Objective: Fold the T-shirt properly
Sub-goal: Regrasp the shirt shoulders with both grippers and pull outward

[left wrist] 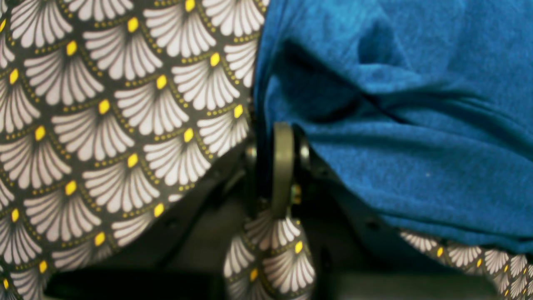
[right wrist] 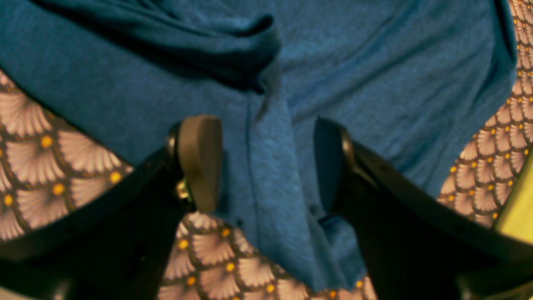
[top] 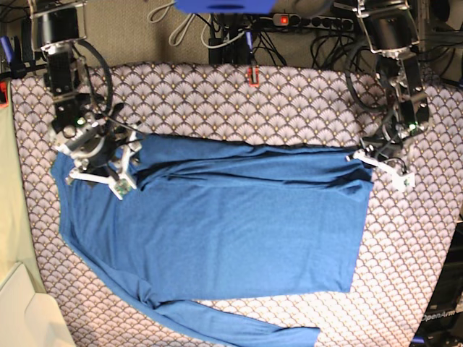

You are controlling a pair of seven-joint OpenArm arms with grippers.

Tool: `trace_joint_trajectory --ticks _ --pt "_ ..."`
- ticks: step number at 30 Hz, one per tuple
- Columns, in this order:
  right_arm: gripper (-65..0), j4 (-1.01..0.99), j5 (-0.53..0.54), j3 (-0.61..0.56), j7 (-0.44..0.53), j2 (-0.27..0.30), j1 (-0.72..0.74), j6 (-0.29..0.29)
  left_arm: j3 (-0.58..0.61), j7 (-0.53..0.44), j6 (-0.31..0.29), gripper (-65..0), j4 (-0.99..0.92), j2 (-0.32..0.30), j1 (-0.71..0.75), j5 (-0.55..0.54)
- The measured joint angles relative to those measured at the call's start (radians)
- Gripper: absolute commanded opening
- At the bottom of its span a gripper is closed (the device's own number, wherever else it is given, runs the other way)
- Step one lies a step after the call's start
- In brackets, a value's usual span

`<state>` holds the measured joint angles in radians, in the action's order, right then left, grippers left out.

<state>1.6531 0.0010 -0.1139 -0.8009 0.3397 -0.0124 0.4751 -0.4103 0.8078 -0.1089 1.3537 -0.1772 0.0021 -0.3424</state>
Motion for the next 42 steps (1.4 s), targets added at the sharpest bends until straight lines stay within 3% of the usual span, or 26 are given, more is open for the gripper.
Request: trace_joint_trajectory --ticks 6,10,17,23,42 --pt "-29.0 0.001 -0.005 0.128 -0.001 0.008 -0.014 0.0 0.0 0.0 0.0 -64.6 0.0 -0.002 0.0 0.0" --pt "-29.0 0.0 0.0 0.154 0.011 0.015 -0.031 0.0 0.0 0.002 0.0 -64.6 0.0 -0.003 0.0 0.0" --pt "-29.1 0.0 0.0 0.158 0.009 0.027 -0.106 0.0 0.0 0.003 0.0 -64.6 0.0 -0.005 -0.001 -0.001" --pt "-29.1 0.001 -0.005 0.159 0.079 0.048 -0.173 0.0 0.003 0.003 0.0 -64.6 0.0 -0.005 -0.002 -0.002" --pt "-29.0 -0.004 0.0 0.154 0.081 0.076 -0.174 0.0 0.006 0.003 0.0 -64.6 0.0 -0.006 -0.002 0.0"
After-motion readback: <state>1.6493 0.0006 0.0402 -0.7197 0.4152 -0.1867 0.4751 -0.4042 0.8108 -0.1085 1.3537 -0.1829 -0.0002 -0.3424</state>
